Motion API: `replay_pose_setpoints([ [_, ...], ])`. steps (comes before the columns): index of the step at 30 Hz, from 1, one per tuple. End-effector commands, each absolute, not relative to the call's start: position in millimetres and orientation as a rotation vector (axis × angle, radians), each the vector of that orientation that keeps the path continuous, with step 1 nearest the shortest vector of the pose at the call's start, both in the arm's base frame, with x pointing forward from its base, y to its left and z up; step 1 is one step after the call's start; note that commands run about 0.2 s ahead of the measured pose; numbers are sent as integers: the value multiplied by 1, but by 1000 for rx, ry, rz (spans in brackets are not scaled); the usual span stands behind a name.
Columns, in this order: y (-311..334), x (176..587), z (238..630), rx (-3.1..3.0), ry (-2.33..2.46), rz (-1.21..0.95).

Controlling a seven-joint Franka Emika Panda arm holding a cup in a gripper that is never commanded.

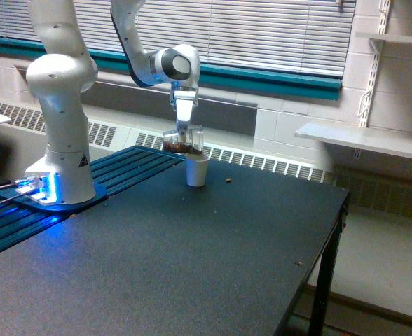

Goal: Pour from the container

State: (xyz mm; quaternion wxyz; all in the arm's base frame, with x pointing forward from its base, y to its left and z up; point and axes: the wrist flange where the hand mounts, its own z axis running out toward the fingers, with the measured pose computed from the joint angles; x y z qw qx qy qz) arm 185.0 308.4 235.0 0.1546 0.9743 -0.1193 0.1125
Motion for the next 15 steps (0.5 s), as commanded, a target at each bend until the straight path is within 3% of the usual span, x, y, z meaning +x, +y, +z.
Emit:
replay_pose_setpoints([
  [1, 309, 184, 234, 2777, -311, 297],
  [15, 302, 185, 238, 2753, -322, 274],
])
